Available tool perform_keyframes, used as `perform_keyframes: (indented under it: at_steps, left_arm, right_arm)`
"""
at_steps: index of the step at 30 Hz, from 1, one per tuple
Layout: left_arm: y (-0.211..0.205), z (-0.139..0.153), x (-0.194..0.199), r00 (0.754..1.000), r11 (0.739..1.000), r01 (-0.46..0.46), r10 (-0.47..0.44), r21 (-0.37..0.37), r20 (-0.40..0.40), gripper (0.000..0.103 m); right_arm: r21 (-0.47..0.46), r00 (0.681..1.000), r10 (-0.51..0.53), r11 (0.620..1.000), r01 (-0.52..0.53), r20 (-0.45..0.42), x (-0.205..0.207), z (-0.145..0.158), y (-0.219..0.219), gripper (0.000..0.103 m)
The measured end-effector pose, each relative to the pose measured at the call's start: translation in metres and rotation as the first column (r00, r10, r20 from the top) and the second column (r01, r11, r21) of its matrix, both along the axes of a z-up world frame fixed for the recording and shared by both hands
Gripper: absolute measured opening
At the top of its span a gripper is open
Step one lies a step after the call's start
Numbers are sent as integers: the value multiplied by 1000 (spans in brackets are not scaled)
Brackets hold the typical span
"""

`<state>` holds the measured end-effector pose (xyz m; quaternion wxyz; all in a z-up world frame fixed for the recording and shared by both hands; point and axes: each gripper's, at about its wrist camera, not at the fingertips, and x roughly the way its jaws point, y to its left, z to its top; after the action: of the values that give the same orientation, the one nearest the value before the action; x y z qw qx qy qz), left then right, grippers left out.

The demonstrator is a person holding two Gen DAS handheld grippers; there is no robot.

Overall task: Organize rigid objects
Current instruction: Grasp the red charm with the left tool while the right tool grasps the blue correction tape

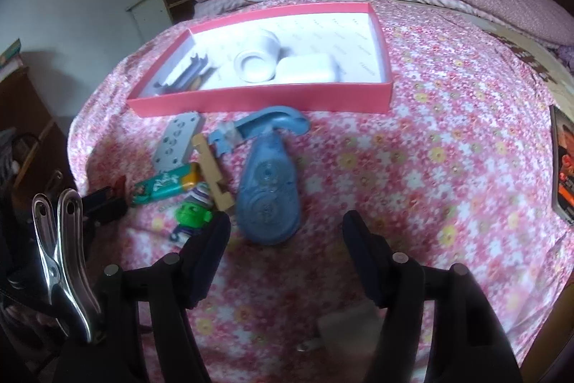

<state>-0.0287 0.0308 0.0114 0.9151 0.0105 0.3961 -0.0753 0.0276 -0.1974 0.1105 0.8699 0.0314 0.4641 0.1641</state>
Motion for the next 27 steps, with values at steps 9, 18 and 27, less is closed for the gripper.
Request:
perform_keyframes:
  at_steps: [9,18,27]
  left_arm:
    - [1,-1,0,1000,1000,-2,2,-4,3,24]
    - [1,-1,-1,1000,1000,-2,2,-4,2,24]
    - [2,-2,-1,1000,1000,-2,2,-7,3,24]
  right_arm:
    - [-69,999,42,997,-40,19,-8,-5,5,63]
    - [-107,997,65,992,-60,46,9,-5,20,53]
    - [-122,995,72,991,-62,73,16,-6,24,46]
